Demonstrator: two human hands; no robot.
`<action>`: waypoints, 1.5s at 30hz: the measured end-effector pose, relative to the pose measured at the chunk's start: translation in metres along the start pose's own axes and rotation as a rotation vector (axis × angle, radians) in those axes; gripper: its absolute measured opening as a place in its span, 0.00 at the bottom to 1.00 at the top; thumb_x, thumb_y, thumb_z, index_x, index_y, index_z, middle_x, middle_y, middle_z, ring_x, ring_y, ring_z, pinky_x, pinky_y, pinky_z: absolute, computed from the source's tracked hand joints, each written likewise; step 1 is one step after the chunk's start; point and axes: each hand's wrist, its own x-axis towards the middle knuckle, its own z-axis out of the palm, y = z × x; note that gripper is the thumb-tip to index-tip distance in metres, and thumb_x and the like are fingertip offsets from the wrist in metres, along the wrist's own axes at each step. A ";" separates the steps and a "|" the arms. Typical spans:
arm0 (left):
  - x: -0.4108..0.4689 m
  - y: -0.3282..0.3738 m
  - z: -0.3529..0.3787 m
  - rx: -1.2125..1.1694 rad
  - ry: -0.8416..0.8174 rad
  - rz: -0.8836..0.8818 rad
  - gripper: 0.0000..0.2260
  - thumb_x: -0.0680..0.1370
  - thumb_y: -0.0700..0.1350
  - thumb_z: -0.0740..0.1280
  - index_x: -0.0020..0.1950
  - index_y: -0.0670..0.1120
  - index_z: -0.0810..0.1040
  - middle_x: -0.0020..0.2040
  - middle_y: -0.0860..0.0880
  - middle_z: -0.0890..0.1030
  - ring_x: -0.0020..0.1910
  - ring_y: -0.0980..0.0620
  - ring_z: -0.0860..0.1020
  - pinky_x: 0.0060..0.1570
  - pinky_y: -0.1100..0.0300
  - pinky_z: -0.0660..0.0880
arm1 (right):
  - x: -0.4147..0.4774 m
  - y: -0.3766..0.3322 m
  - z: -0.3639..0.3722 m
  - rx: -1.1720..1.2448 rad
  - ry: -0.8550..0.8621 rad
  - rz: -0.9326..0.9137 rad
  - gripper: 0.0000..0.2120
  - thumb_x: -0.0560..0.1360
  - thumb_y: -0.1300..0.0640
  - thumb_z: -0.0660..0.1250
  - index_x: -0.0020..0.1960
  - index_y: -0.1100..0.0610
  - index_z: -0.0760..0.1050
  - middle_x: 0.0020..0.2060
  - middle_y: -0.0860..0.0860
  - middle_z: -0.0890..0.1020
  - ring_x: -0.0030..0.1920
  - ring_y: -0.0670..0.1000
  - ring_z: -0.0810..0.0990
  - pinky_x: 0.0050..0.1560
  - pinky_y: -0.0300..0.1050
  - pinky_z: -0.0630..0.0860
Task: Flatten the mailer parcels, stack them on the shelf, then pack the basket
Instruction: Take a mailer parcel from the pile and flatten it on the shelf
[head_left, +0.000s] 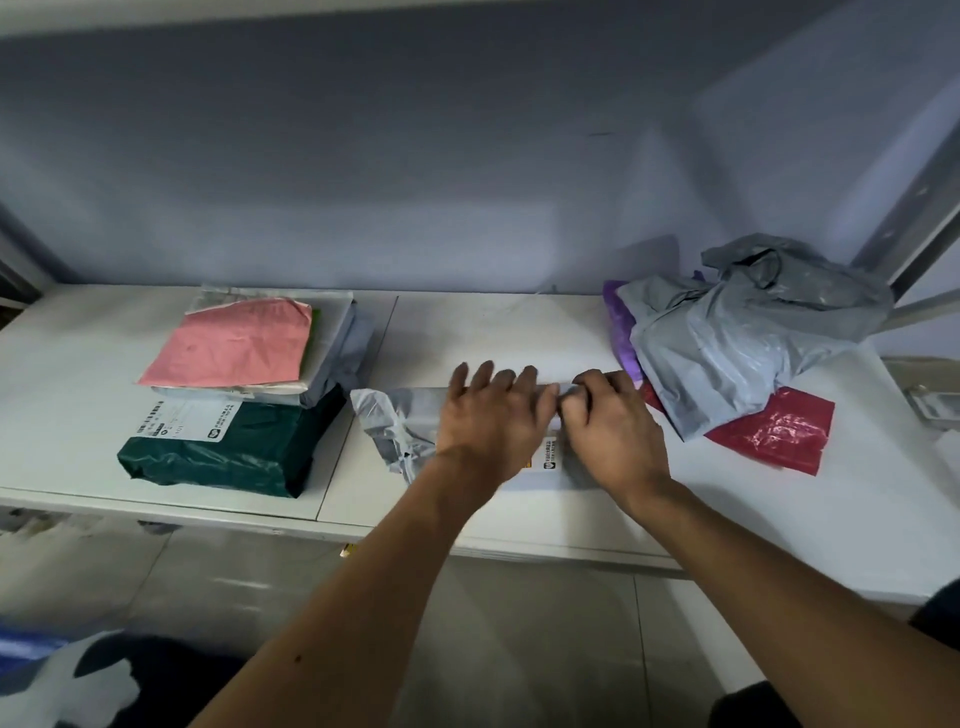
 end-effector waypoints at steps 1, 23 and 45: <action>-0.001 -0.011 -0.001 0.041 -0.071 -0.005 0.34 0.76 0.59 0.35 0.66 0.50 0.73 0.61 0.49 0.80 0.68 0.45 0.71 0.72 0.44 0.59 | 0.000 0.000 -0.001 0.007 -0.020 0.003 0.15 0.79 0.50 0.54 0.56 0.55 0.76 0.51 0.54 0.76 0.48 0.55 0.75 0.43 0.47 0.70; -0.030 -0.066 -0.012 -0.491 -0.018 -0.437 0.22 0.81 0.59 0.52 0.56 0.44 0.76 0.58 0.43 0.74 0.59 0.43 0.71 0.57 0.51 0.70 | 0.022 -0.013 -0.020 0.651 -0.202 0.557 0.12 0.76 0.47 0.65 0.46 0.56 0.73 0.44 0.52 0.79 0.46 0.53 0.79 0.51 0.58 0.81; -0.054 -0.041 0.043 -0.418 -0.002 -0.711 0.22 0.74 0.65 0.65 0.55 0.48 0.68 0.57 0.48 0.70 0.57 0.44 0.69 0.54 0.46 0.68 | -0.008 -0.002 0.031 -0.306 -0.110 -0.395 0.21 0.77 0.51 0.60 0.68 0.60 0.70 0.67 0.60 0.71 0.66 0.59 0.71 0.68 0.54 0.67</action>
